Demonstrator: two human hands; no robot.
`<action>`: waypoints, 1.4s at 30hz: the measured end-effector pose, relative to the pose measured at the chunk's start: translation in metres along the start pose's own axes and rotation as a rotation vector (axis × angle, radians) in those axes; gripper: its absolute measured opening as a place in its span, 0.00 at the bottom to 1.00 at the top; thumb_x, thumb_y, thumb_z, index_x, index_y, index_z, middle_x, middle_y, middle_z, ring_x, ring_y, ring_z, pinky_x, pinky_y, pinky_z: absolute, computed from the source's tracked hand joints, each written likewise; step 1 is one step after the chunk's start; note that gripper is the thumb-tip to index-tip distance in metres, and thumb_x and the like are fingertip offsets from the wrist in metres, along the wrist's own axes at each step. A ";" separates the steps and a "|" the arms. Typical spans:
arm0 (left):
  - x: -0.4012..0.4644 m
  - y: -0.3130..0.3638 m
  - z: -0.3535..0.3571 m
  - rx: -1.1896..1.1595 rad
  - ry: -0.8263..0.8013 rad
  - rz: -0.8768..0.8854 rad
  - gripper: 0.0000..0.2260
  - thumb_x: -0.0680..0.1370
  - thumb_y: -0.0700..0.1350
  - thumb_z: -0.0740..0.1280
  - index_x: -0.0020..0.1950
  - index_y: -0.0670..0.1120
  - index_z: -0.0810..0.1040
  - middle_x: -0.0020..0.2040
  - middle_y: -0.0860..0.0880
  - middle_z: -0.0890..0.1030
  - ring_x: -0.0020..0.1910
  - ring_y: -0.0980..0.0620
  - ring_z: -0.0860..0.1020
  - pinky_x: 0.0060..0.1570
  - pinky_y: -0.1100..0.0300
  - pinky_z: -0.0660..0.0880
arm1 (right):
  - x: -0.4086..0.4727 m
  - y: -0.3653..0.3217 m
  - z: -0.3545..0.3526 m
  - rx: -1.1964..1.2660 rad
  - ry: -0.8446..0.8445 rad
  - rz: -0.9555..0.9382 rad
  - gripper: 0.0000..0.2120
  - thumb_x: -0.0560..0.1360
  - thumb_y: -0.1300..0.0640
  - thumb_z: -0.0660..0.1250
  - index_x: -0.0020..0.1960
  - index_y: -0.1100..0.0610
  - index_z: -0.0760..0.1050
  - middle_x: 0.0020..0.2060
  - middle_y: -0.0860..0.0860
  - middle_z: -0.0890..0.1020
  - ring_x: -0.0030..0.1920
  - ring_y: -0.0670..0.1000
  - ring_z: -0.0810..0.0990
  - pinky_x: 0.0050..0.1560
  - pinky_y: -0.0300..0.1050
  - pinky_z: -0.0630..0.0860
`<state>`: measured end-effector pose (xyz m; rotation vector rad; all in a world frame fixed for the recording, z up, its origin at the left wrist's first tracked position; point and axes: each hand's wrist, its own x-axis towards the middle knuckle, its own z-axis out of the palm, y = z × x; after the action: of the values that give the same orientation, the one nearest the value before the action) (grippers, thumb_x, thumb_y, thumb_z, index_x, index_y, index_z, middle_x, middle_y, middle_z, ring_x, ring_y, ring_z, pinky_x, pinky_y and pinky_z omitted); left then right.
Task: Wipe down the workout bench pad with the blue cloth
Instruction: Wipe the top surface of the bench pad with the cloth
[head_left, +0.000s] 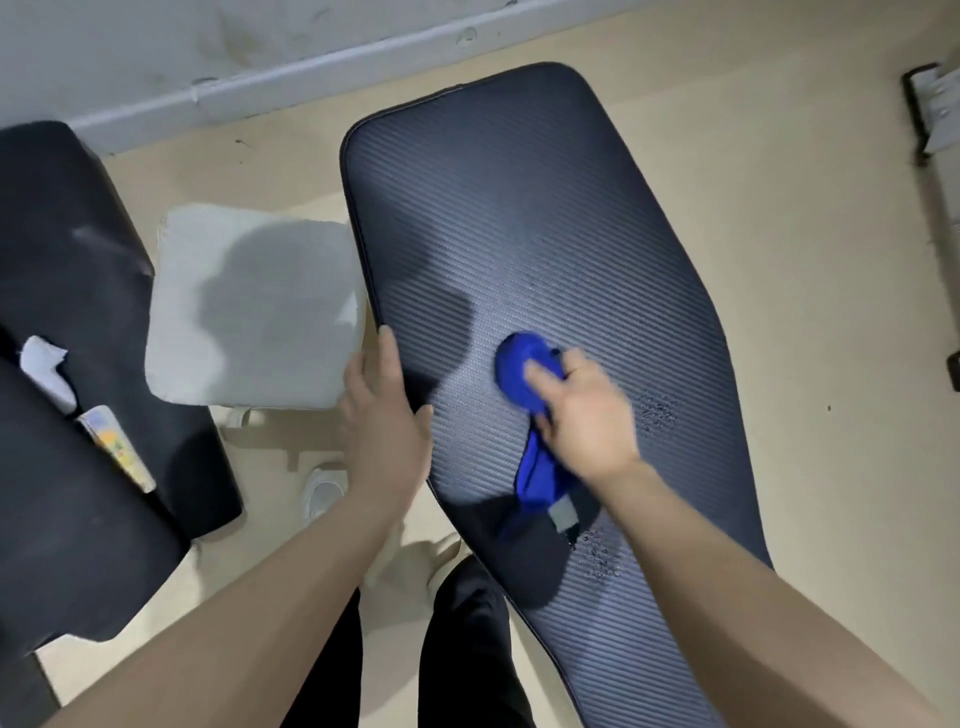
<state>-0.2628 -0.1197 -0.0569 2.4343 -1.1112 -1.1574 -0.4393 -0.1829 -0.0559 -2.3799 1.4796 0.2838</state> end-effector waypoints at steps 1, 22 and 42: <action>-0.004 0.004 0.002 0.105 0.039 0.071 0.36 0.76 0.42 0.64 0.77 0.52 0.45 0.76 0.42 0.52 0.73 0.40 0.58 0.72 0.49 0.57 | 0.010 0.014 -0.002 0.018 0.041 0.186 0.22 0.66 0.59 0.70 0.60 0.54 0.73 0.47 0.61 0.74 0.44 0.63 0.76 0.36 0.51 0.74; 0.013 0.098 0.065 0.842 -0.053 0.656 0.48 0.53 0.65 0.76 0.70 0.49 0.69 0.62 0.39 0.73 0.61 0.43 0.64 0.59 0.47 0.64 | -0.030 0.083 0.009 -0.034 0.170 0.141 0.22 0.57 0.64 0.71 0.51 0.55 0.77 0.39 0.61 0.76 0.35 0.61 0.76 0.31 0.47 0.70; 0.001 0.105 0.085 0.899 -0.038 0.550 0.43 0.69 0.61 0.69 0.77 0.54 0.49 0.69 0.42 0.61 0.68 0.42 0.60 0.65 0.49 0.61 | -0.009 0.155 -0.010 -0.042 0.153 0.151 0.23 0.57 0.61 0.74 0.52 0.56 0.77 0.38 0.61 0.77 0.35 0.62 0.76 0.33 0.48 0.70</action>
<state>-0.3817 -0.1831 -0.0629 2.3141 -2.5154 -0.5757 -0.5820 -0.2428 -0.0691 -2.3720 1.7426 0.1729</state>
